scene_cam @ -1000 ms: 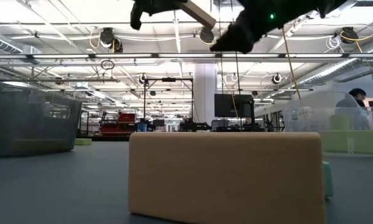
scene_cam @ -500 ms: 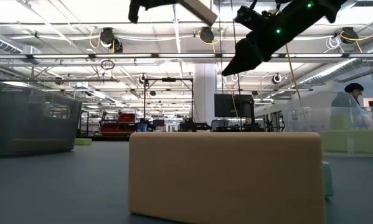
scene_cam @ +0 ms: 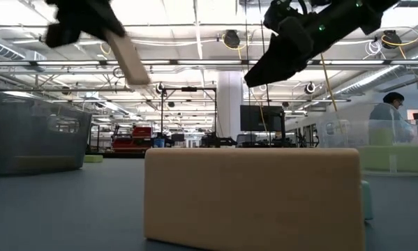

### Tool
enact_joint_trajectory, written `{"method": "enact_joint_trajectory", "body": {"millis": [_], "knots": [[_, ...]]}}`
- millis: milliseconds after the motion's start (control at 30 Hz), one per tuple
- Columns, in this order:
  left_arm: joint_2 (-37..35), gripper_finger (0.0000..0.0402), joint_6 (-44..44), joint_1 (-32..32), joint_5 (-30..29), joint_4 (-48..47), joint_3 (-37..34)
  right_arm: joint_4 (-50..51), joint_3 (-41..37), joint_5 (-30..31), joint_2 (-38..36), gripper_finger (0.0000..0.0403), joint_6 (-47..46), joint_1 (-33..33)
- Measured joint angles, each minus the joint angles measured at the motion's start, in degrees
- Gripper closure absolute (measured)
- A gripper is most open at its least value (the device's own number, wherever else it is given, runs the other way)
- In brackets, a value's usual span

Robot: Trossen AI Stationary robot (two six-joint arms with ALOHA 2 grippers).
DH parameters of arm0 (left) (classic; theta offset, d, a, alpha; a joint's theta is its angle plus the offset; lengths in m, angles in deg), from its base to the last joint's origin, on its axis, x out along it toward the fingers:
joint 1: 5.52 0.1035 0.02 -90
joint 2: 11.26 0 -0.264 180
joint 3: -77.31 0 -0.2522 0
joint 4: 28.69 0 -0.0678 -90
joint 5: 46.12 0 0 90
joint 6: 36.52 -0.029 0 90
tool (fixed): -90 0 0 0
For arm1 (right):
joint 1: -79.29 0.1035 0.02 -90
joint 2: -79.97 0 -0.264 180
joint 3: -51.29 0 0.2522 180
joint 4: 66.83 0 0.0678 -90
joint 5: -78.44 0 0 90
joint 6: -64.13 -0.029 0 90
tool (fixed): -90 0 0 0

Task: Sort & place blocks by color
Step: Put the top brown block into the black bin

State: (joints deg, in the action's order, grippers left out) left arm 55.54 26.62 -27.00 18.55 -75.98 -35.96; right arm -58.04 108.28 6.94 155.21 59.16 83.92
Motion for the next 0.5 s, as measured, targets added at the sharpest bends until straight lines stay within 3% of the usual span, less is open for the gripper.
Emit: {"method": "enact_joint_trajectory", "body": {"millis": [267,500], "knots": [[-9.50,0.0345,20.26,-8.35,1.35,-18.12,0.17,-11.71,-6.14,-0.71,0.00,0.0122,1.22,-0.84],[-10.61,0.0345,35.67,-11.52,7.74,-36.37,0.13,-14.71,-7.35,-0.70,0.00,0.0122,1.32,-1.98]]}}
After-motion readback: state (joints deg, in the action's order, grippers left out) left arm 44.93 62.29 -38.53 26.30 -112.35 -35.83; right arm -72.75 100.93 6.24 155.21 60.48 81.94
